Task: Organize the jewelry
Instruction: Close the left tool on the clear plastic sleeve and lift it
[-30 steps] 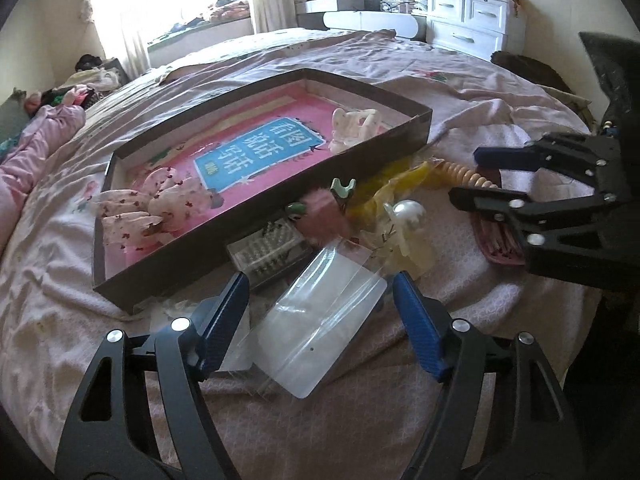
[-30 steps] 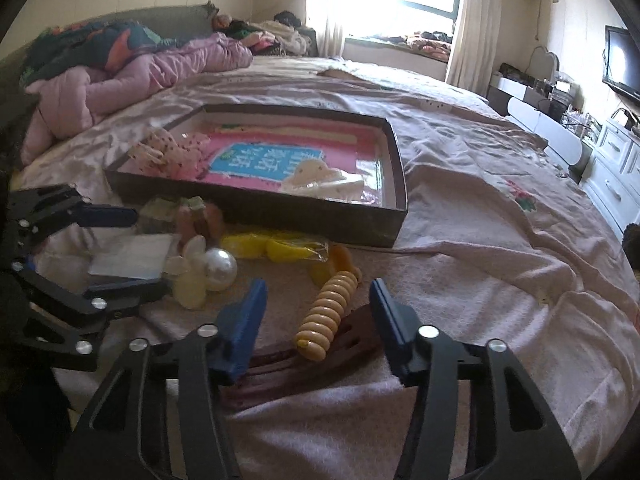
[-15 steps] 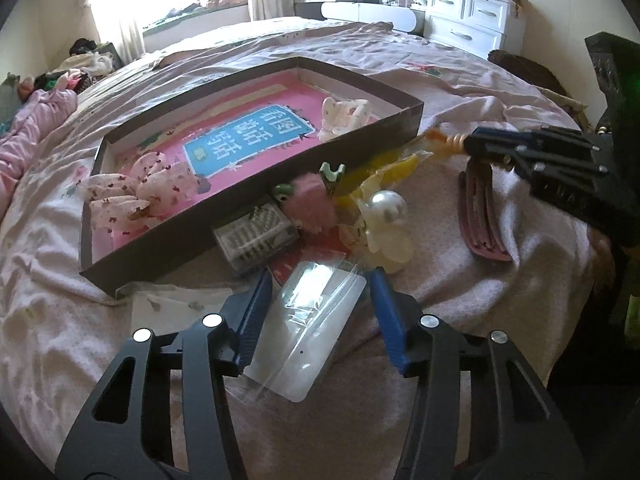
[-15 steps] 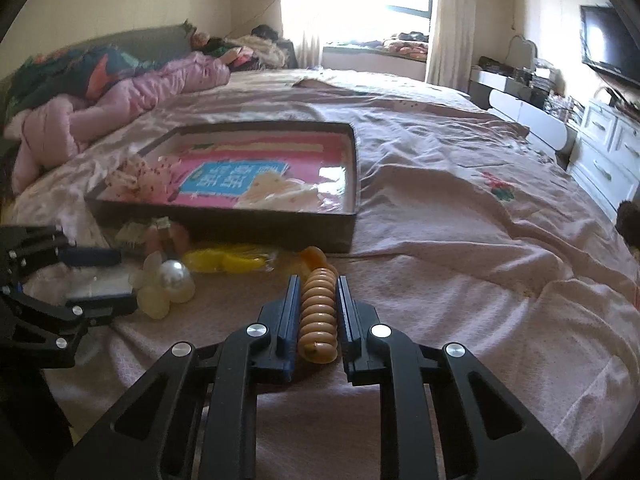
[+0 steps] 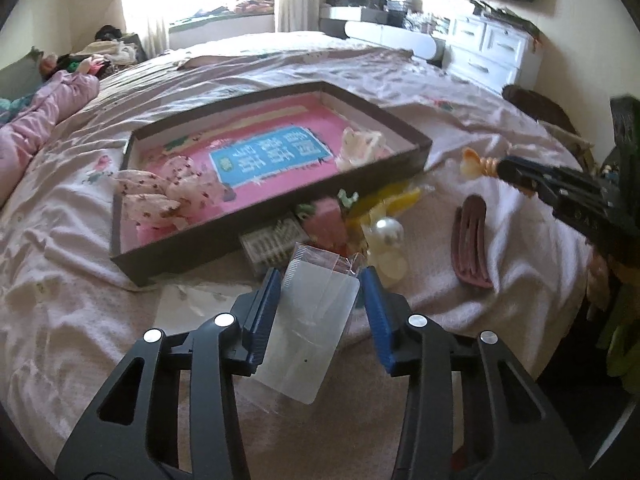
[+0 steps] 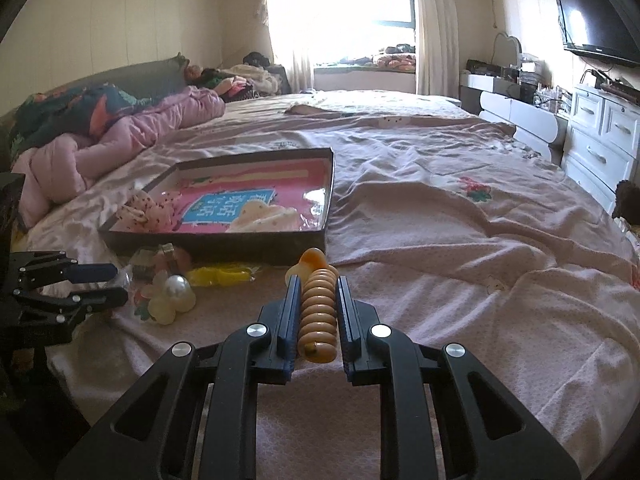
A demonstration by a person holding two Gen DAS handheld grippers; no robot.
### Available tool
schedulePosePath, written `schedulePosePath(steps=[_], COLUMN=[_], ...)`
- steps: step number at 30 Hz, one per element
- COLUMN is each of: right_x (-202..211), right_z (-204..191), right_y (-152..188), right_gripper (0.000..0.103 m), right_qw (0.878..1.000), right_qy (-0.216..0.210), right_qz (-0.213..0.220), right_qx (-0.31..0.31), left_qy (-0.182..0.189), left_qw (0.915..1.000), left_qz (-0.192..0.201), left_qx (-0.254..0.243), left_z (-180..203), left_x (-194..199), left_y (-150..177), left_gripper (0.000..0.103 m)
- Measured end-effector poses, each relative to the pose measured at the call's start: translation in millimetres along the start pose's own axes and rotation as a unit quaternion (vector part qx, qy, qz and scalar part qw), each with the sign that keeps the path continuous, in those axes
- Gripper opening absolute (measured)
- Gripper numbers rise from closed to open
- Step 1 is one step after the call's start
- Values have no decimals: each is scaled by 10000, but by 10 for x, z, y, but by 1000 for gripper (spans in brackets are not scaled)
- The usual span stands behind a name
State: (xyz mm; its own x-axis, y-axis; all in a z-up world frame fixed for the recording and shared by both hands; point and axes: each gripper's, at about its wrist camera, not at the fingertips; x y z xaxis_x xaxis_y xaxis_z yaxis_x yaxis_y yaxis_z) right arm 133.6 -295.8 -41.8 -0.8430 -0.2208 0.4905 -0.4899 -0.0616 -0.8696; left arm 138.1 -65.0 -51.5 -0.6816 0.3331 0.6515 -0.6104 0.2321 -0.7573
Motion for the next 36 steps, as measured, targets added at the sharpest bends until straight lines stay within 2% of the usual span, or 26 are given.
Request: schedulePosePath(steps=[6,7,12,15,17,18,19,29,36], right_x=[81,90,108,102,97,85,78,22,-3], right_z=[-4,-5,-10,-18,-23,-21,-23,-109,-228], right_y=[-28,-40,-69,-67,-68,-70,-72,-179,-428], right_gripper=[17,17,17,17,17,17,17,17,17], right_qw=[9999,9998,9997,9998,9998,9998,9998,9996,9988], right_qy=[-37,-44,-36,-35,-43,-58,-64,-124,-255], right_qz=[151,172,230,214,205,194,186,224,371], right_qx=[28,23,31,35,45,41,36,89,208], left_qy=[-65,-60,-143,23,12,-3,19,-86,-53], left_qw=[9994,9992,9984,9991,9995,9996,9996,9988,9990], left_qz=[270,317,352,193,64,11,-62,-391,-340], left_qx=[219,244,407,388,297,286,283,-264,-292], left_z=[-65,-72,-163,-180,-170,-175,-183,-93,-88], left_x=[111,127,127,78,51,39,24,-138,-105], left_y=[-158,-179,-262,-222,-154,-124,-88,90,76], left_gripper=[30,0,0,0,16,35,43,45,37])
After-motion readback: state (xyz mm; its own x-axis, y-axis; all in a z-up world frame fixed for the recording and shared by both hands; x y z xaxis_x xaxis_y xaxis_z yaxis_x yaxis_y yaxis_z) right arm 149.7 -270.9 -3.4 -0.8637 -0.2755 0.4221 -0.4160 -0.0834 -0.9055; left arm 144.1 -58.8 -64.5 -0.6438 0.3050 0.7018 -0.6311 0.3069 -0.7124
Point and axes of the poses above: each gripper's, at about its wrist camera, not at the fingertips, and x roughly against the way its jaws point, z to its right, y to its underside, and after that the axes turned 5 degrees about z, right-handed
